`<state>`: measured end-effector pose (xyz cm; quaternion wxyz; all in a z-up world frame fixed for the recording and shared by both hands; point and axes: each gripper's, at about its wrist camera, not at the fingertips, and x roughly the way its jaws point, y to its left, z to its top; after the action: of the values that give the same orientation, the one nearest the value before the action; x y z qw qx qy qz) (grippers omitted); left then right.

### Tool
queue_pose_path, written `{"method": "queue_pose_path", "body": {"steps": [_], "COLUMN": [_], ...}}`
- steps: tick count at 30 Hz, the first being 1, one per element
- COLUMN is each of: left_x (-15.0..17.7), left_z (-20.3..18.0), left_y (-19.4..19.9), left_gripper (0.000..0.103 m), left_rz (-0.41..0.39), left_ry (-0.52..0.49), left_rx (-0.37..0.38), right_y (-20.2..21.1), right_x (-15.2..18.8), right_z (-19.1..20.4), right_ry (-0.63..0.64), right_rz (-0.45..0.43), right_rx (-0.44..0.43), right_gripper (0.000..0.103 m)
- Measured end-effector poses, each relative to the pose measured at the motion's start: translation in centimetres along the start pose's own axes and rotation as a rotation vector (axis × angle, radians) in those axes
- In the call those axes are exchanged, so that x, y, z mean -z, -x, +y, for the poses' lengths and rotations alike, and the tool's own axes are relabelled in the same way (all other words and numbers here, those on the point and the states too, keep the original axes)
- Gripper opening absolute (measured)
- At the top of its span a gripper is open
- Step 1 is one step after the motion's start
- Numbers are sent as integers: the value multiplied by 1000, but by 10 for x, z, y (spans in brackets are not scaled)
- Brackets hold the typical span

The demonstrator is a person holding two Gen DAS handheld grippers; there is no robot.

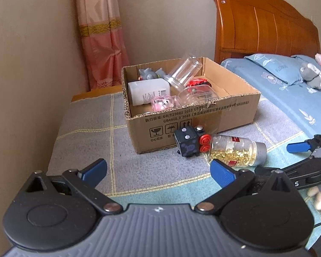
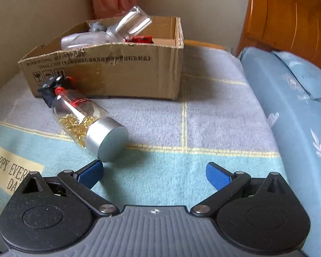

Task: Organize rigid objects
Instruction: 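Move both tools to the capsule bottle and black-and-red toy robot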

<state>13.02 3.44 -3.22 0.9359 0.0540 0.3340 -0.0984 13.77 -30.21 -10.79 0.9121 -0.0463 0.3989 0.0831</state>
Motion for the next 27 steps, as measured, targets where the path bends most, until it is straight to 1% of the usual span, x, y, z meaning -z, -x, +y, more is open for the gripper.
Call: {"method": "queue_pose_path", "body": {"steps": [3, 5, 7, 9, 11, 13, 15, 18, 20, 22, 23, 24, 25, 27], "left_x": [2, 3, 4, 6, 7, 9, 10, 11, 12, 13, 13, 13, 14, 14], "left_z": [5, 9, 13, 18, 22, 25, 28, 31, 32, 33, 33, 33, 33, 34], "left_y": [-1, 0, 0, 0, 1, 2, 4, 4, 2, 3, 3, 3, 4, 4], "left_gripper": [102, 102, 102, 102, 102, 102, 102, 102, 102, 102, 102, 102, 102, 102], "left_rz": [0, 0, -3, -7, -8, -5, -11, -14, -5, -7, -9, -11, -11, -8], "left_ry": [23, 34, 45, 60, 71, 77, 71, 66, 70, 72, 71, 69, 66, 64], "left_rx": [9, 10, 9, 8, 12, 13, 13, 5, -2, 7, 12, 15, 16, 15], "right_y": [-1, 1, 2, 4, 4, 2, 1, 0, -2, -5, -6, -6, -4, 2], "right_x": [3, 3, 0, 1, 0, -2, -5, -8, -11, -13, -15, -14, -13, -9], "right_z": [-2, 0, 6, 16, 26, 32, 28, 13, 1, -10, -14, -16, -14, -6], "right_ry": [8, 5, 10, 35, 53, 53, 18, -41, -79, -111, -125, -129, -117, -51], "right_rz": [-31, -18, 9, 16, 19, 21, 23, 21, 13, 13, 26, 34, 34, 21], "right_rx": [-6, -3, -19, -50, -56, -35, -17, 27, 78, 122, 126, 105, 63, -8], "right_gripper": [103, 103, 103, 103, 103, 103, 103, 103, 103, 103, 103, 103, 103, 103]}}
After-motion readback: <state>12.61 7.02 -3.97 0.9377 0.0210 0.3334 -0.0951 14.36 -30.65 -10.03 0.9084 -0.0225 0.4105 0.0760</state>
